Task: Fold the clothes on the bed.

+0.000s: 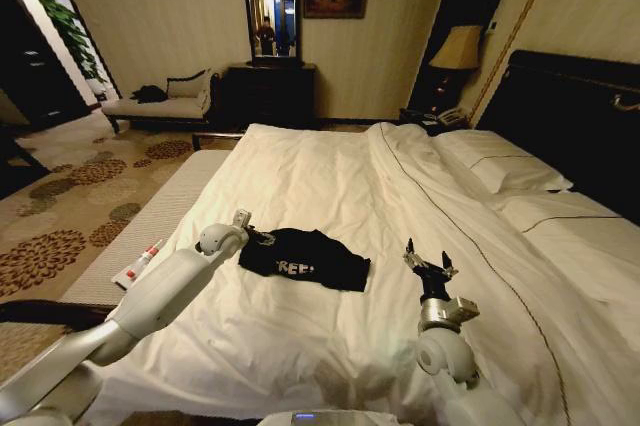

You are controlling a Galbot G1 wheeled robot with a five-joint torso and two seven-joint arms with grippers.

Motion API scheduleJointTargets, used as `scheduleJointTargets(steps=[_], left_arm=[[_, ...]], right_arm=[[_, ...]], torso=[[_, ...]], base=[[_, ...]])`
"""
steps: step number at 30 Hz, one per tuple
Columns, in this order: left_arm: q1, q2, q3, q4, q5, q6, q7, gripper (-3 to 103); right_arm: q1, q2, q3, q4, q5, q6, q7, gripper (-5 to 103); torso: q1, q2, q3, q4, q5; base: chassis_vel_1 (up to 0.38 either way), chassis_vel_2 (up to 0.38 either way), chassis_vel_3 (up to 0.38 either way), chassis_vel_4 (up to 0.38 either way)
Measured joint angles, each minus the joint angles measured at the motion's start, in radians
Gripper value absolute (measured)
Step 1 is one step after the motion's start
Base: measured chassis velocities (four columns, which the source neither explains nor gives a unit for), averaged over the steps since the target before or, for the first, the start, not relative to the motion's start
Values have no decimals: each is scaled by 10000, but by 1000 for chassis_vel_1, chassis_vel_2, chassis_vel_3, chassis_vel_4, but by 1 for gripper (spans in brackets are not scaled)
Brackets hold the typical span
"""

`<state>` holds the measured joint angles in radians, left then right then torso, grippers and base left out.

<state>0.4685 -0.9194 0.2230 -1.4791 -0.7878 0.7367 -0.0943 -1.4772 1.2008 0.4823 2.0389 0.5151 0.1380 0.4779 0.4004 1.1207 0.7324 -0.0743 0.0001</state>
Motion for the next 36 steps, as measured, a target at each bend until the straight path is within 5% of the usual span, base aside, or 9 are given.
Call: scheduleJointTargets(steps=[8,16,22,30,36], left_arm=[[51,-283,-46,460,25,-5,-164,56],[132,-330,-166,570,136,-11,-145,34],[403,-517,-432,708,380,-16,-170,7],[1132,-474,-1230,282,851,-487,55,1],[2777,48,-2300,-1022,1286,-1071,414,1]], right_arm=[[67,14,-149,-90,4,-56,62,100],[134,-7,-171,-184,11,-66,91,100],[251,-58,-263,-261,182,-233,251,100],[710,-381,-580,-454,589,-811,424,100],[1429,-1364,-1331,-874,1075,-899,-63,100]], torso=[[0,0,0,0,-1],[0,0,0,1,-1],[0,0,0,0,-1],[1,0,0,-2,-1],[1,0,0,2,0]], base=[[0,0,0,0],[0,0,0,0],[0,0,0,0],[0,0,0,0],[0,0,0,0]])
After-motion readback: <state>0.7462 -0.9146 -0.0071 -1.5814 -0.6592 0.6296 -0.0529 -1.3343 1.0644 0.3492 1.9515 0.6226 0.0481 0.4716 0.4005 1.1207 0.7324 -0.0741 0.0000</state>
